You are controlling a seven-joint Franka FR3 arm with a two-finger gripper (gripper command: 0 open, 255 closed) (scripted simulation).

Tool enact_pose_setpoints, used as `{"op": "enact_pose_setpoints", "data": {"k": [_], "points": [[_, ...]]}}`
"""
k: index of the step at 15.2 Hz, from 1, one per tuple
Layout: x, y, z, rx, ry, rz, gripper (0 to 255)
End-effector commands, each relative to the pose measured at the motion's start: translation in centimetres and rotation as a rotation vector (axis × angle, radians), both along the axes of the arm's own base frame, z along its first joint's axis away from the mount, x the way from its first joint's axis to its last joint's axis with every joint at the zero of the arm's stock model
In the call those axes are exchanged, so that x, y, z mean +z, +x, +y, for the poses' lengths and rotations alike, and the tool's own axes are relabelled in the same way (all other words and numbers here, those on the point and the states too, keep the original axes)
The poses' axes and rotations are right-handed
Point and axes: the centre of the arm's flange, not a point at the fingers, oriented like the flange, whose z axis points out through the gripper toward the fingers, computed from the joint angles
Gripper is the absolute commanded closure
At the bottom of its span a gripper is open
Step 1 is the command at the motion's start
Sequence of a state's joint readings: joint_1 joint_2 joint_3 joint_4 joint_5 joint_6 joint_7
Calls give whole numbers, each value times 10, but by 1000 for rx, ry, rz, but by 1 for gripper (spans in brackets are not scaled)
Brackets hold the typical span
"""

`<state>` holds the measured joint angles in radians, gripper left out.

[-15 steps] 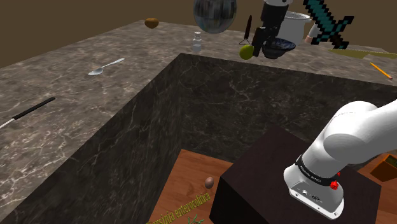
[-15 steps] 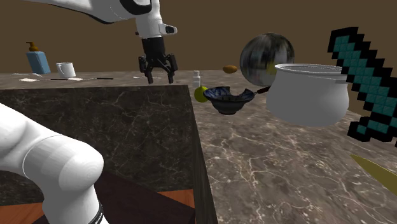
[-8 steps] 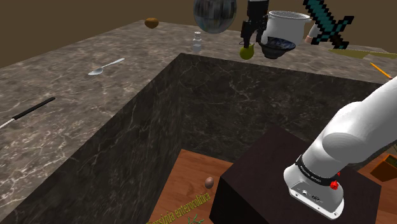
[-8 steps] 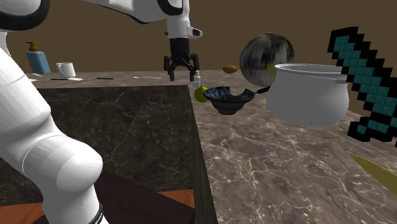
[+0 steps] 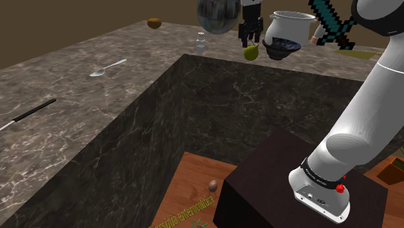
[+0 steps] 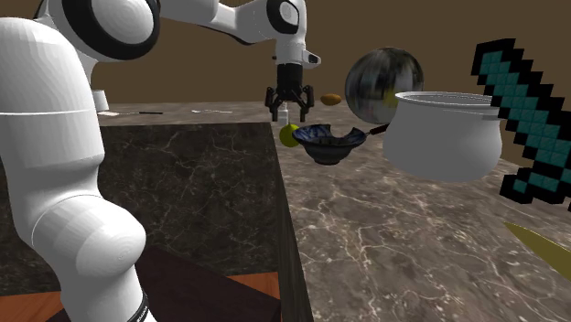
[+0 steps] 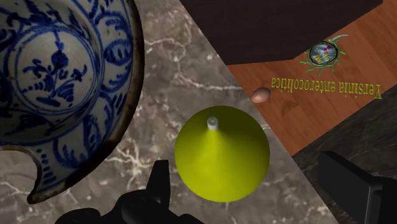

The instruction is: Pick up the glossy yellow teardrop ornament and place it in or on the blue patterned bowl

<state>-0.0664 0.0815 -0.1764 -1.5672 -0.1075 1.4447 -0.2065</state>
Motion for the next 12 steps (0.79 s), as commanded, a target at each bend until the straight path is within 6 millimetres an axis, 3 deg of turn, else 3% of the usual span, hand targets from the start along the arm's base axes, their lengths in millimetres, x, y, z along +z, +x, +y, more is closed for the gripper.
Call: {"op": "enact_pose_setpoints", "data": {"k": [1,6,12], "points": [[-10,2,-3,-1,0,4,0],[-34,-3,-5,-1,0,4,0],[-34,-3,-5,-1,0,4,0]]}}
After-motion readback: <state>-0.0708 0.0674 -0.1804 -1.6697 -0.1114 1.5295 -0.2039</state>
